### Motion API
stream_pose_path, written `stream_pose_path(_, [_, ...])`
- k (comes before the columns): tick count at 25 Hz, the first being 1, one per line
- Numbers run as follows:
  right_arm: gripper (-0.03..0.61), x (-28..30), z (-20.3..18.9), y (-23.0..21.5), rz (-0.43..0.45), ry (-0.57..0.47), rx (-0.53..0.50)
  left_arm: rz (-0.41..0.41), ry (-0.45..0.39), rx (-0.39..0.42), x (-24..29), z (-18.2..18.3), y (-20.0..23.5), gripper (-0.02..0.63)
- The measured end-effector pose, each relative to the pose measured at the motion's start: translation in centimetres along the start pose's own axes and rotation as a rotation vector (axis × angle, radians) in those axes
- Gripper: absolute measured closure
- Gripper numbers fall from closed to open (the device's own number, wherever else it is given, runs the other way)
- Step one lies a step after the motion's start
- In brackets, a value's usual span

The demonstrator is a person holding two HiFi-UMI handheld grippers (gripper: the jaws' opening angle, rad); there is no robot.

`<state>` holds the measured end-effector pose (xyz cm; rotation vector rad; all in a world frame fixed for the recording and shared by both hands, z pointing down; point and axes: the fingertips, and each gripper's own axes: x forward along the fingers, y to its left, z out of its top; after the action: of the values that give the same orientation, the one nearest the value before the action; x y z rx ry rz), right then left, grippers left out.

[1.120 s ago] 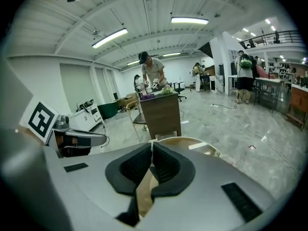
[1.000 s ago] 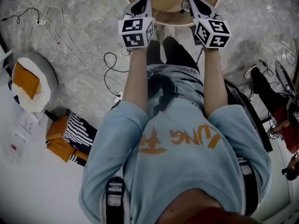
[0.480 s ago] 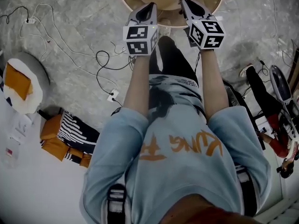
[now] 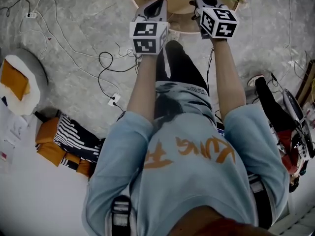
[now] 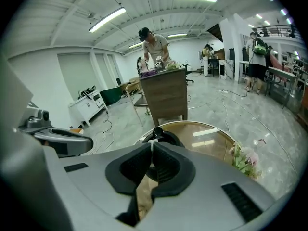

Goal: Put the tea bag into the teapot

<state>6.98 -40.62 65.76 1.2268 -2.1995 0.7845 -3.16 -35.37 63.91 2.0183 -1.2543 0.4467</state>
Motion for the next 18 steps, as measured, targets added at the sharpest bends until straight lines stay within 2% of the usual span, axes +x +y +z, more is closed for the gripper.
stream_pose_path(9, [0.547,3.5,0.6,-1.8,-0.023,0.02,0.017,0.003,0.01,0.011,0.6,0.2,0.9,0.588])
stream_pose_path(14, [0.498,4.5,0.5,-2.1,-0.014,0.03,0.044,0.015,0.018,-0.004,0.7,-0.1,1.6,0.588])
stream_pose_path(18, [0.497,3.8,0.0,-2.1,-0.013,0.023,0.073,0.017,0.012,-0.006,0.8,0.1,1.4,0.588])
